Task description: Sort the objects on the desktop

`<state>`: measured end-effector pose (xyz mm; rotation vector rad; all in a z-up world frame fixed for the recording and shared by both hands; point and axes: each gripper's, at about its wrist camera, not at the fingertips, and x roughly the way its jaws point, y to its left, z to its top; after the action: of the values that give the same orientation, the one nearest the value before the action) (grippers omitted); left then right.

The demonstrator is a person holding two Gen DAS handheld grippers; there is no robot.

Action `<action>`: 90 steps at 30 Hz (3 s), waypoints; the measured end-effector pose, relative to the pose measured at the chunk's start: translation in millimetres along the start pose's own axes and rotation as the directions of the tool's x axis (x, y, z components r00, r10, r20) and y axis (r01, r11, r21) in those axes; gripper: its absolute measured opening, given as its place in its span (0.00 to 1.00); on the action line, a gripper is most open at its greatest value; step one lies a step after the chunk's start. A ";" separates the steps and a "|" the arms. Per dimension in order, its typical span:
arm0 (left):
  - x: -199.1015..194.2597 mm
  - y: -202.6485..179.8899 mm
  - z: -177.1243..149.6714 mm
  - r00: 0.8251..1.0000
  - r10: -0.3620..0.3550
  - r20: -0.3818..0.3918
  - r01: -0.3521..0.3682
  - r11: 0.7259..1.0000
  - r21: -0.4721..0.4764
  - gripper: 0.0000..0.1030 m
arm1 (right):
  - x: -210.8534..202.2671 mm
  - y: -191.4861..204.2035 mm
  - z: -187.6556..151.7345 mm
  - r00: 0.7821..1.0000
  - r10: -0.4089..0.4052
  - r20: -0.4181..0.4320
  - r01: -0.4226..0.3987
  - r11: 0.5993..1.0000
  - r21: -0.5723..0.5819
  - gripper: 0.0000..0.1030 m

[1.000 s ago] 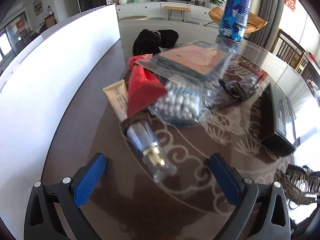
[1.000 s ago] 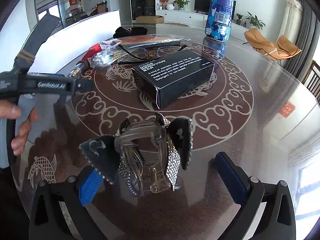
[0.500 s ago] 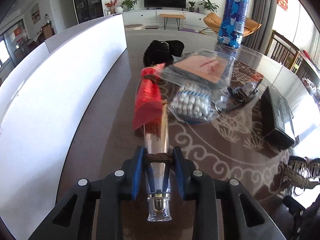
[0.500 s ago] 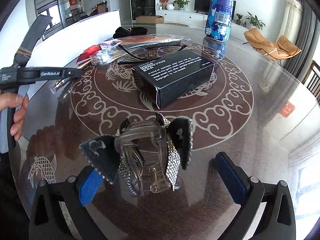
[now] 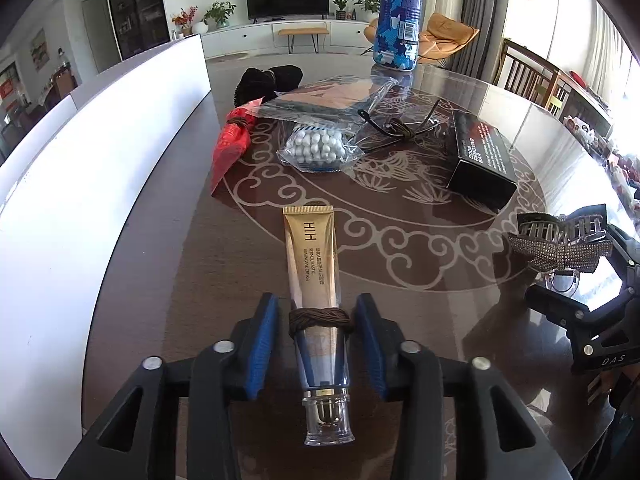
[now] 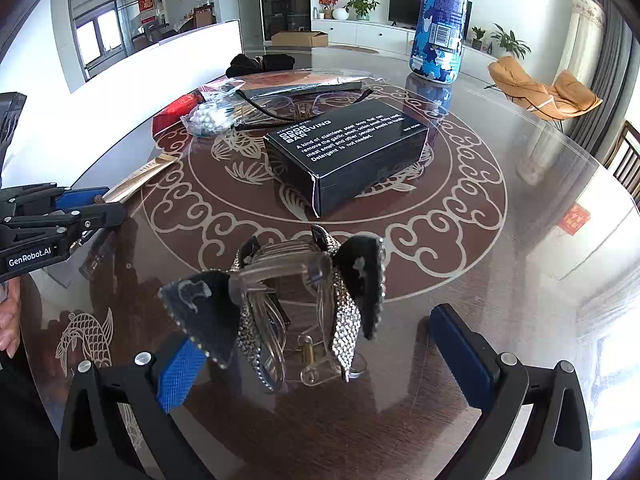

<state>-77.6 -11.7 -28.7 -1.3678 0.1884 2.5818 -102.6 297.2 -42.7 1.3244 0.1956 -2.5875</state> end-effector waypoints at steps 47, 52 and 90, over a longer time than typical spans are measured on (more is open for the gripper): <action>3.7 16.3 -11.2 0.999 0.027 -0.022 -0.028 0.998 -0.048 1.00 | -0.4 -0.3 -0.2 1.000 -0.001 0.000 0.001 1.000 0.002 1.00; 3.2 16.2 -11.1 0.999 0.028 -0.023 -0.029 0.998 -0.050 1.00 | -0.5 -0.2 -0.2 1.000 -0.002 0.000 0.002 1.000 0.002 1.00; -41.8 17.4 -16.6 0.986 -0.163 0.028 0.164 0.986 -0.031 0.28 | -59.1 -7.8 -4.6 0.992 0.128 0.003 -0.128 0.989 0.072 0.28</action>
<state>-45.8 -37.4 -3.2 -1.3024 0.0278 2.4750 -67.6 314.0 2.7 1.3178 0.0164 -2.5079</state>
